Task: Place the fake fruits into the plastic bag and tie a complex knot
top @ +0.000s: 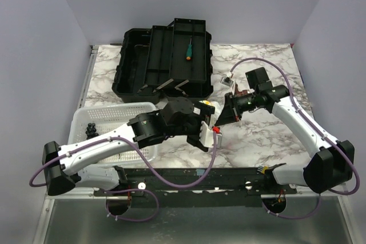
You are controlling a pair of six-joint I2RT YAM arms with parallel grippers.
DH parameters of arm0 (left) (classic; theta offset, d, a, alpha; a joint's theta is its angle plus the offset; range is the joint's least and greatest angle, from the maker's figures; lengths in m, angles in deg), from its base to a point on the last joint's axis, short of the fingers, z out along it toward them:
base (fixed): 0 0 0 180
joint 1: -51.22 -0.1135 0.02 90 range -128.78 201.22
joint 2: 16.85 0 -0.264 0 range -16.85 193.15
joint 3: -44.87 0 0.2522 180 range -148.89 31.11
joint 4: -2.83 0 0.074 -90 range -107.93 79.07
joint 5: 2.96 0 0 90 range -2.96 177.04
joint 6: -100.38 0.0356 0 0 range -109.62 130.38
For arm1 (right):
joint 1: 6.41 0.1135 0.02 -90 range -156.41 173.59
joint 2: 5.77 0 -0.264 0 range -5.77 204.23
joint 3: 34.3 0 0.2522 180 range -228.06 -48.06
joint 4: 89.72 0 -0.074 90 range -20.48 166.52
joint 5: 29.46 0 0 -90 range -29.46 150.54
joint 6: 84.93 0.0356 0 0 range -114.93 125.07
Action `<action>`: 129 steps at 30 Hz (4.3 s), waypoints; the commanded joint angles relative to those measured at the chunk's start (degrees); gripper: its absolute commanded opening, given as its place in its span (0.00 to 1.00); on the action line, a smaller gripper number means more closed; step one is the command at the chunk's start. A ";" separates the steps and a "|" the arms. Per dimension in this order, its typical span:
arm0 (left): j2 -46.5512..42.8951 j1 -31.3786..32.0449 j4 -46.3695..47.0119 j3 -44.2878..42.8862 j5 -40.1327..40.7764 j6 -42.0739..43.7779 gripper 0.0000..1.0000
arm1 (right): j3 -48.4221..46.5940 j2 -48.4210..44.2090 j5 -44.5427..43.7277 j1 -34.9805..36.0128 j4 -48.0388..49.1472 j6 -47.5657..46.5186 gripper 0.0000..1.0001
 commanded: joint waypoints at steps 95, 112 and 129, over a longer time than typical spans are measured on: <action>-28.07 -46.68 2.60 10.81 -32.66 -43.37 0.00 | -0.81 13.39 9.25 -17.41 -15.25 -17.10 0.02; -17.57 -47.42 12.29 9.84 -41.25 -68.49 0.00 | 5.76 -13.03 -14.33 0.67 15.54 -2.00 1.00; -13.22 -47.56 15.31 8.95 -48.39 -75.16 0.00 | 14.57 -6.89 -31.77 23.40 46.16 -6.04 0.29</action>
